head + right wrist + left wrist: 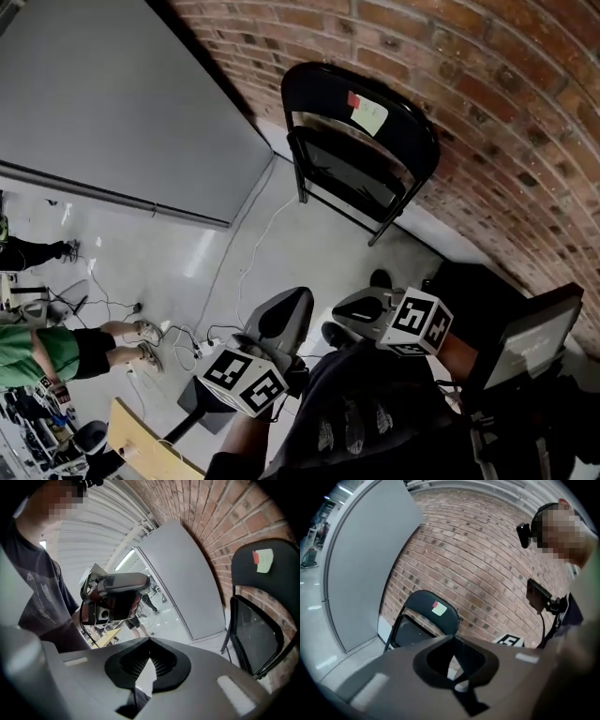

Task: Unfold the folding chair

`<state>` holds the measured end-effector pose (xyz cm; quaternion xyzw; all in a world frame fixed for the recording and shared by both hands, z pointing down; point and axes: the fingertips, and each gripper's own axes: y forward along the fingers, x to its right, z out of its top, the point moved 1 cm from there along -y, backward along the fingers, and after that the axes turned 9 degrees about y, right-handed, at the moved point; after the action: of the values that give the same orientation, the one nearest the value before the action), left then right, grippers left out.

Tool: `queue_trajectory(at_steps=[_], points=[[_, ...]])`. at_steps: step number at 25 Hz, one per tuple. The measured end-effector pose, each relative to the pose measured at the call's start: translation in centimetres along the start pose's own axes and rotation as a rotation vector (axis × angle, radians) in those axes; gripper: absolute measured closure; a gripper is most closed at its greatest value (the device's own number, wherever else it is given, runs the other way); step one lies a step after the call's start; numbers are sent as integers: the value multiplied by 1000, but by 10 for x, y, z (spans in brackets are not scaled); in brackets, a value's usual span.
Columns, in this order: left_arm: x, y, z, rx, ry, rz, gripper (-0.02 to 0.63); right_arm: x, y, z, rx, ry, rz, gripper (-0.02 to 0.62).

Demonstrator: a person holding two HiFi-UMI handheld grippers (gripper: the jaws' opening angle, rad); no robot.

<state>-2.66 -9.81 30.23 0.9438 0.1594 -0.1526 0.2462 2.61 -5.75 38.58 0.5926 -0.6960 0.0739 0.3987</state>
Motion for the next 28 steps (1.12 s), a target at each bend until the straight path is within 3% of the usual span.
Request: queue_trajectory(at_steps=[11, 18, 28], points=[[17, 113, -2, -123, 34, -78, 604, 67, -60, 0, 102, 68, -102, 592], [-11, 206, -28, -228, 118, -7, 604, 143, -117, 16, 201, 76, -254, 594], [-52, 310, -59, -324, 101, 82, 604, 214, -181, 60, 270, -81, -555, 592]])
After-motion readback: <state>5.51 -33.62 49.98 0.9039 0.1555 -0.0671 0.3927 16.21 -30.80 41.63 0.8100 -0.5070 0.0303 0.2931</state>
